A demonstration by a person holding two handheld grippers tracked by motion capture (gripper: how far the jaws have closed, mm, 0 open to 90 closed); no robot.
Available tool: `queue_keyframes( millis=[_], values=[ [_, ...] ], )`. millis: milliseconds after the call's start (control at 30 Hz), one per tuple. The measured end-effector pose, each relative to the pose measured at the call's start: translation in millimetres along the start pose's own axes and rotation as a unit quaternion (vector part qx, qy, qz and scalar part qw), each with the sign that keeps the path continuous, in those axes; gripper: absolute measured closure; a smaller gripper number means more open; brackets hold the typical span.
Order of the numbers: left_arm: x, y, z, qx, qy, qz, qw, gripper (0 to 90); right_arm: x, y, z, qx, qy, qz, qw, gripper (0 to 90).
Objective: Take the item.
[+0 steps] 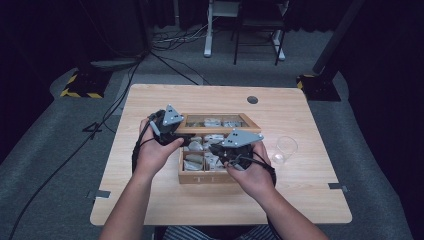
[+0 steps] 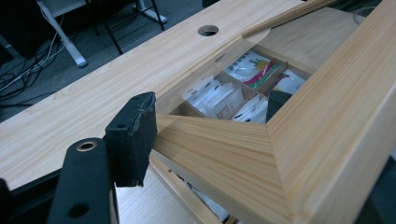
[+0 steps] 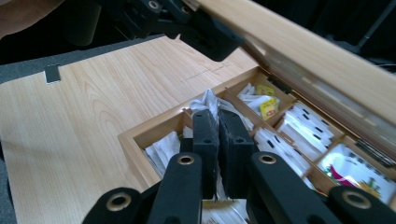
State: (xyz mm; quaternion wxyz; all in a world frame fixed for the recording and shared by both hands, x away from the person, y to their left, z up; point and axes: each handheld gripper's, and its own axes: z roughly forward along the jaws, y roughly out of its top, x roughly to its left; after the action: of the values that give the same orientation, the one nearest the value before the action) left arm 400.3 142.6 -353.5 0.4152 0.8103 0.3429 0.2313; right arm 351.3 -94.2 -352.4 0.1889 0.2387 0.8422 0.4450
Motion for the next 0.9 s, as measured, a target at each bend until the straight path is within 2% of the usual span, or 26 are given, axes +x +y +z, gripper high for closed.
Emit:
queue_keyframes(
  millis=[467, 900],
  values=[
    [-0.9, 0.1, -0.2, 0.002, 0.002, 0.001, 1.0, 34.7, -22.2, -17.3, -40.4, -0.009, -0.045, 0.024, 0.9987, 86.6],
    [-1.6, -0.3, -0.6, 0.004, 0.005, 0.003, 1.0, 34.8, -46.6, -38.9, -70.9, -0.01, -0.086, 0.057, 0.9946, 86.6]
  ],
)
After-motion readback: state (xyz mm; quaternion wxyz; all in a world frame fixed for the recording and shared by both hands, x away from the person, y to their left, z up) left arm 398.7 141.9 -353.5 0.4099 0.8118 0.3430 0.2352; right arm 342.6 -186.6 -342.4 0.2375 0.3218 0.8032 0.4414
